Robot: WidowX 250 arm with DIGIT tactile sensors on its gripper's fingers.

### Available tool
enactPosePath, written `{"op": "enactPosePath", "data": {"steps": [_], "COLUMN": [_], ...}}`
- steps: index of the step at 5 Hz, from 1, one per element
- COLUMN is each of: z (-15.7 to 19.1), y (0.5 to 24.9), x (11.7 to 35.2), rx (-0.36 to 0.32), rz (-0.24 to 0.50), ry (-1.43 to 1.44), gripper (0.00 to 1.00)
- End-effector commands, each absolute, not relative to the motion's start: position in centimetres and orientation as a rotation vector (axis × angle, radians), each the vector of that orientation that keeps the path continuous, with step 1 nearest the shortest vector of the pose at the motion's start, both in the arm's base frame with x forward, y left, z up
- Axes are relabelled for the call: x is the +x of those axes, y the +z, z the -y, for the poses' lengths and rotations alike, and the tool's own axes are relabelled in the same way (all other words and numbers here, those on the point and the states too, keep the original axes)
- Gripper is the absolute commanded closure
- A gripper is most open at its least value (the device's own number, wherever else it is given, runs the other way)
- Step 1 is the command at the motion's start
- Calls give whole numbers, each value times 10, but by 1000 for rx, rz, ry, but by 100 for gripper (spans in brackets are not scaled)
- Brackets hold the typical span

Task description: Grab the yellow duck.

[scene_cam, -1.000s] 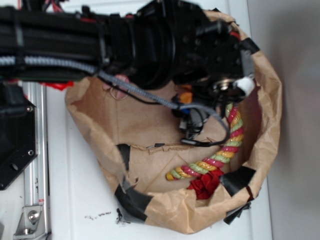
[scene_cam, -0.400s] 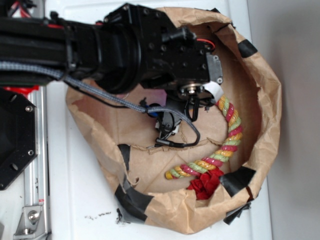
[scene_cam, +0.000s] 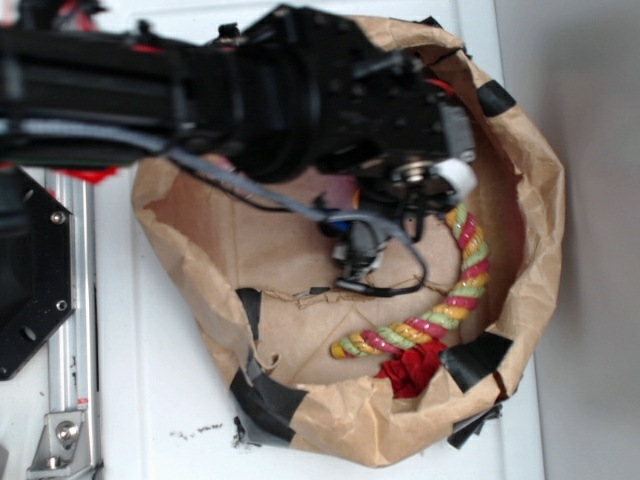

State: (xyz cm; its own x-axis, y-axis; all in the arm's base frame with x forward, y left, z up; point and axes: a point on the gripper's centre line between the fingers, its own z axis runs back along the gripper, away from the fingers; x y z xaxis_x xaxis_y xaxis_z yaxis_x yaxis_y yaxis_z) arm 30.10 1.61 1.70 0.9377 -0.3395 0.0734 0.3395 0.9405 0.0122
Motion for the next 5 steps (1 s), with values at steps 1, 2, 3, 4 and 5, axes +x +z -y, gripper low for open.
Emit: {"op": "enactPosePath", "data": {"steps": [1,2,3,4,5], "z": [-10,-13,-2,7,5], "y": [26,71,121,150,143], "x": [308,297,273,257,255], "rx": [-17,-59,-95,-89,-71], "rz": [106,153,198,158,136], "ry": [-347,-346,-367,-318,-291], "gripper": [100,100,100,100,100]}}
